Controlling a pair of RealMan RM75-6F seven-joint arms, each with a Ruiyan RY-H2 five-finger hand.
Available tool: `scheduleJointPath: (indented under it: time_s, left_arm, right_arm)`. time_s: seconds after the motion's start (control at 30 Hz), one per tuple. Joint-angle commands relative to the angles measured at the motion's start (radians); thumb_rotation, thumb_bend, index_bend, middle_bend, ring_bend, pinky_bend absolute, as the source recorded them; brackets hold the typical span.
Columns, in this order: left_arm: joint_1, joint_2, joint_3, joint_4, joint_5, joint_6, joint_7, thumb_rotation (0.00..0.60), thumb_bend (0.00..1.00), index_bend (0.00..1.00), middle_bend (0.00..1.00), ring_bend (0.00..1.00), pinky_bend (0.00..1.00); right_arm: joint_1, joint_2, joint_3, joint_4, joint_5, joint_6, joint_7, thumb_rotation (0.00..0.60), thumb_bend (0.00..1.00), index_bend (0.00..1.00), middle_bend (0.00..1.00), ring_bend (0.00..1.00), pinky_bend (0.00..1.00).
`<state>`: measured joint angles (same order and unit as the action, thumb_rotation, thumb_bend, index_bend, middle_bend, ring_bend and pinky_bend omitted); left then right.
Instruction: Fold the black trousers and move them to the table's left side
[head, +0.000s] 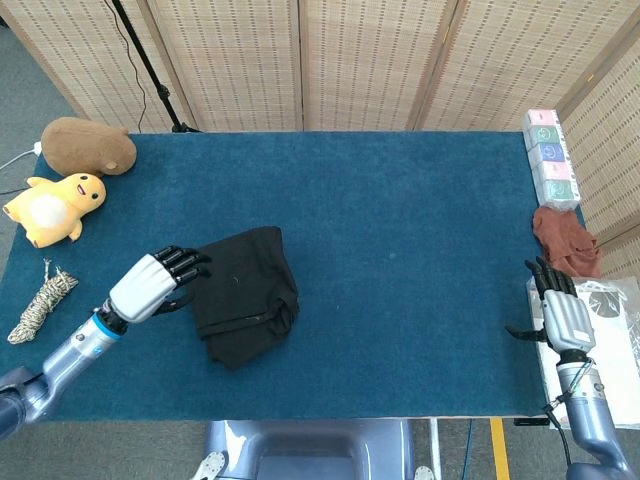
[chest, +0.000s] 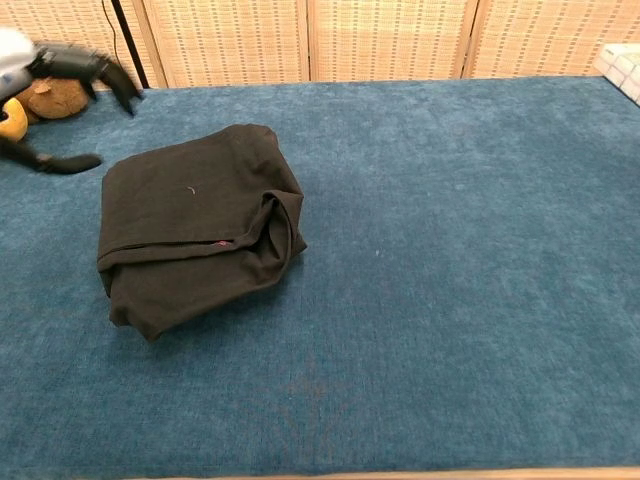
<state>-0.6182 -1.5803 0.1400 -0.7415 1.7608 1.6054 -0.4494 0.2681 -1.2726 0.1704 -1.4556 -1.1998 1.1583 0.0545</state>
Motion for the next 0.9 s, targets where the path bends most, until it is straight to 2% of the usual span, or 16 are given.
scheduleJointPath:
  time_s: [0.03,0.17,0.23,0.33,0.9]
  left_arm:
    - [0.089,-0.033,0.059,0.141,0.023,0.011,-0.074,0.6,0.28,0.41,0.33,0.29,0.38]
    - [0.11,-0.059,0.083,0.223,0.03,-0.044,-0.096,0.6,0.28,0.36,0.28,0.24,0.37]
    - [0.108,-0.066,0.101,0.245,0.044,-0.081,-0.091,0.6,0.27,0.29,0.2,0.16,0.3]
    - [0.102,-0.084,0.103,0.265,0.052,-0.097,-0.068,0.6,0.27,0.25,0.15,0.11,0.25]
    - [0.053,-0.199,0.095,0.341,0.06,-0.201,-0.063,0.6,0.27,0.23,0.14,0.1,0.23]
  right_arm:
    - [0.001,-0.001,0.0,-0.001,0.001,-0.001,-0.001,0.6,0.0,0.01,0.0,0.0,0.0]
    - [0.001,-0.001,-0.001,-0.001,0.001,-0.002,-0.001,0.6,0.0,0.01,0.0,0.0,0.0]
    - [0.001,0.0,-0.002,-0.003,-0.001,-0.002,-0.001,0.6,0.0,0.01,0.0,0.0,0.0]
    - [0.0,0.002,-0.002,-0.004,-0.001,0.0,0.002,0.6,0.0,0.01,0.0,0.0,0.0]
    - [-0.001,0.005,-0.001,0.0,0.001,-0.002,0.009,0.6,0.0,0.01,0.0,0.0,0.0]
